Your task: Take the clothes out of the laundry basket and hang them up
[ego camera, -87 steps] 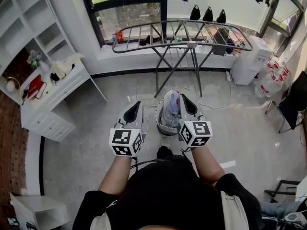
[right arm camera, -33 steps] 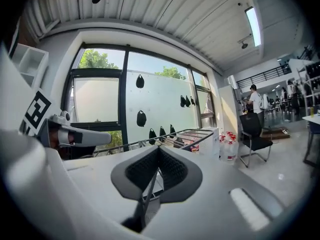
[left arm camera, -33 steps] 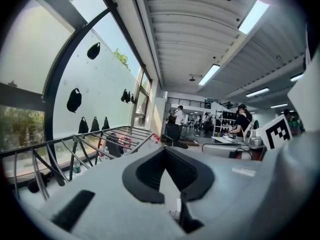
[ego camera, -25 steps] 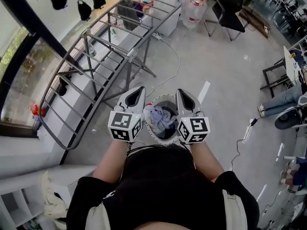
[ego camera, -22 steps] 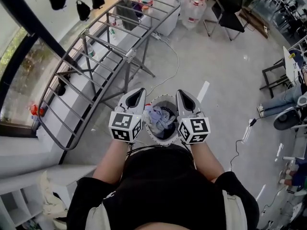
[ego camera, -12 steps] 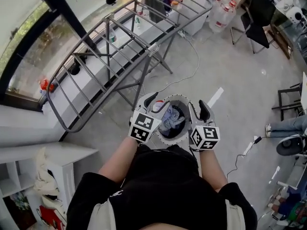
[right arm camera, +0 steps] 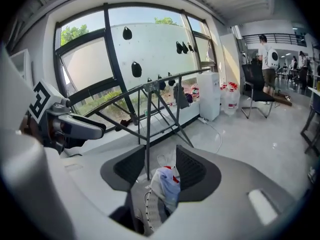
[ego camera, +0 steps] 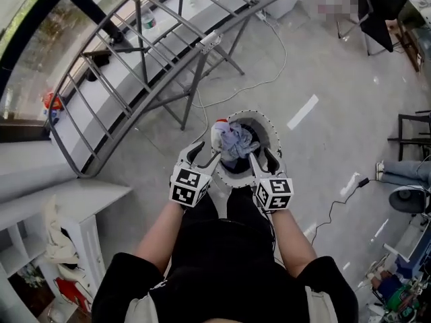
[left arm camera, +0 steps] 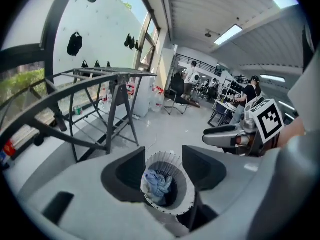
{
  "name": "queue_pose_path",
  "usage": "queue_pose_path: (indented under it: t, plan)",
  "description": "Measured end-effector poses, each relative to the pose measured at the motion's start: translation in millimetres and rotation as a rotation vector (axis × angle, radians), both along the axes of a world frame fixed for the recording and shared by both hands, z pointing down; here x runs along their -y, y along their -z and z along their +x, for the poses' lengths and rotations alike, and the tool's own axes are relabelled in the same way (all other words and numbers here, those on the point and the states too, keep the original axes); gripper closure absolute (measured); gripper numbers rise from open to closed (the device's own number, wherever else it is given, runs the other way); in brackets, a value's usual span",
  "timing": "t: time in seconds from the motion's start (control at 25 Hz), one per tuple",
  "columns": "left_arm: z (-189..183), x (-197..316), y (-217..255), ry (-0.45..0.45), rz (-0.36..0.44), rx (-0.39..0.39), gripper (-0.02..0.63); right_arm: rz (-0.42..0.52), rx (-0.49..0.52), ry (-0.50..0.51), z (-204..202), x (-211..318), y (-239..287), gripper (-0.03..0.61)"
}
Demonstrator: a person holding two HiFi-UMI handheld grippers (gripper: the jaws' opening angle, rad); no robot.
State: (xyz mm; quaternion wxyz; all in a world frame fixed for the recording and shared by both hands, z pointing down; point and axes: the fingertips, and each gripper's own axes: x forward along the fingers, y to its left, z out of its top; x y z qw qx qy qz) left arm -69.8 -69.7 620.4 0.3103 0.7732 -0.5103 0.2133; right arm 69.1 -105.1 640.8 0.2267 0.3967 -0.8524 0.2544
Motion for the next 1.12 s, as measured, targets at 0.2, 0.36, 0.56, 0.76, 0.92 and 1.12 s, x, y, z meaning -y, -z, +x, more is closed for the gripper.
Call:
queue_pose_path:
  t: [0.2, 0.36, 0.56, 0.76, 0.92, 1.12]
  plan:
    - [7, -20, -42, -0.025, -0.075, 0.005, 0.383, -0.078, -0.032, 0.031, -5, -10, -59, 0.387]
    - [10, -15, -81, -0.041, -0.096, 0.01, 0.382, -0.121, -0.068, 0.066, -9, -8, -115, 0.388]
    - [4, -11, -136, -0.061, -0.113, 0.041, 0.382, -0.156, -0.108, 0.091, -15, 1, -189, 0.388]
    - [-8, -17, -194, -0.041, -0.158, 0.042, 0.382, -0.208, -0.181, 0.128, -20, 4, -278, 0.388]
    - [-12, -27, -233, -0.034, -0.192, 0.043, 0.382, -0.239, -0.263, 0.194, -23, 2, -350, 0.387]
    - [-12, -42, -270, -0.034, -0.237, 0.045, 0.382, -0.235, -0.348, 0.362, -32, -9, -412, 0.379]
